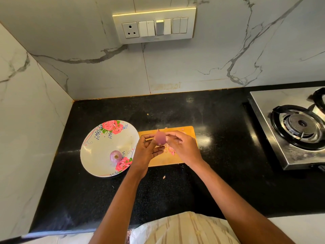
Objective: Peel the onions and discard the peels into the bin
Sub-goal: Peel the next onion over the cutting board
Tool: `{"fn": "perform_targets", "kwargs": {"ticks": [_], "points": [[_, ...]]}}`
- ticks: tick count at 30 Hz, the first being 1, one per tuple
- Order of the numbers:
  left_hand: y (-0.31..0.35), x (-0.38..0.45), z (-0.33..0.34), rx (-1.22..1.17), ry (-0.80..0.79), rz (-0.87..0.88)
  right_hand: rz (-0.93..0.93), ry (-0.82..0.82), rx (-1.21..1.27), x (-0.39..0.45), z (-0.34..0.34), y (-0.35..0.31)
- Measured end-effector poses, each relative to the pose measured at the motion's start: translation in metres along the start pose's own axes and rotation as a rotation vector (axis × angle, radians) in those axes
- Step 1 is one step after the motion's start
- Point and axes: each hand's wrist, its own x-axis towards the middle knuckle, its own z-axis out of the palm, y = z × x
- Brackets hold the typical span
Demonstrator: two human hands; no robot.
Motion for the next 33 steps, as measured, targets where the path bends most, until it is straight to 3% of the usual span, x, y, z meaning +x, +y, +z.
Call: {"fn": "perform_targets", "kwargs": {"ticks": [12,22,26,29,33], "points": [[-0.002,0.0,-0.002,0.062,-0.023,0.05,-0.095,0.057,-0.04,-0.001,-0.002,0.006],[-0.002,-0.002,-0.004,-0.092,-0.097,0.001,0.145,0.138,-0.033,0.006,-0.003,0.024],[0.003,0.0,-0.005,-0.215,-0.082,-0.048,0.218,0.078,-0.133,0.006,-0.008,0.034],[0.005,0.0,-0.003,-0.222,-0.068,-0.038,0.192,0.052,-0.163,0.004,-0.007,0.031],[0.003,0.001,0.0,-0.18,-0.008,-0.017,0.077,0.013,-0.019,0.002,-0.004,0.01]]}}
